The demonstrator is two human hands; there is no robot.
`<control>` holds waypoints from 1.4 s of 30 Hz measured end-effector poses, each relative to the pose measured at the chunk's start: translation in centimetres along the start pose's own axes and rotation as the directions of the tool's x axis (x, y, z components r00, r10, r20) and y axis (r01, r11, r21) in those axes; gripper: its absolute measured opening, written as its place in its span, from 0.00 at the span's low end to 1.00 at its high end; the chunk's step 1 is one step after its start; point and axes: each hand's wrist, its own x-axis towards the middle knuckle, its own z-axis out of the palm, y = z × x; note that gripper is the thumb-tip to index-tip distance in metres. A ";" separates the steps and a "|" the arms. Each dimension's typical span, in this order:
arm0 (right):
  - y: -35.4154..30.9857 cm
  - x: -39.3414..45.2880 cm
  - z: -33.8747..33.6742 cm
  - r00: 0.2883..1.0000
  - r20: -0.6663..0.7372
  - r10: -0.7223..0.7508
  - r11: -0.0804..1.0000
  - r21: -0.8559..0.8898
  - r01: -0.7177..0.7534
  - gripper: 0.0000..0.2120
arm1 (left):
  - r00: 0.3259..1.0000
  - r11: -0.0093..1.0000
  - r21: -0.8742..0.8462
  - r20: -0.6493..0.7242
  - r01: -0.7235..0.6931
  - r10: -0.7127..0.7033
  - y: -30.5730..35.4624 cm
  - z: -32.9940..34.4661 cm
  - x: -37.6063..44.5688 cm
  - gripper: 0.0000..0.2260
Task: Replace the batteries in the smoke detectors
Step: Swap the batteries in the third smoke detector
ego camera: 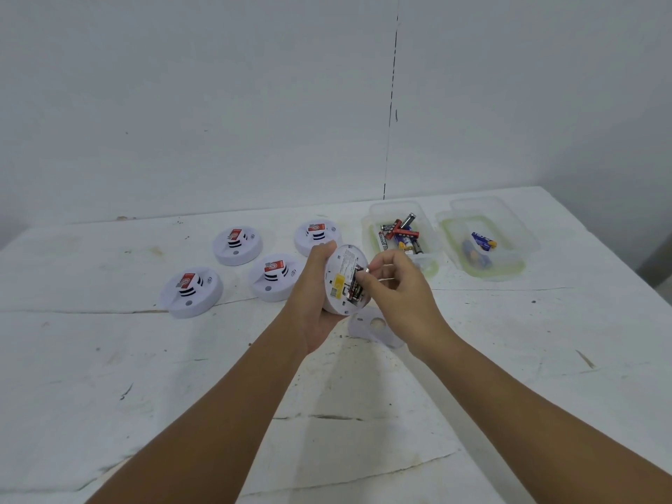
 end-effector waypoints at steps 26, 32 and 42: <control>-0.2 1.1 -0.2 0.932 0.148 -0.331 0.842 -0.399 0.363 0.19 | 0.999 1.000 0.005 -0.047 0.003 -0.002 1.3 -0.9 1.1 0.18; -0.5 1.4 -0.3 0.909 0.185 -0.373 0.779 -0.470 0.416 0.21 | 0.997 0.999 0.036 -0.077 0.010 -0.008 1.7 -0.7 1.0 0.23; 0.4 1.1 -0.3 0.874 0.213 -0.438 0.704 -0.524 0.480 0.18 | 0.997 0.994 0.100 -0.076 0.041 -0.034 1.4 -0.7 0.9 0.24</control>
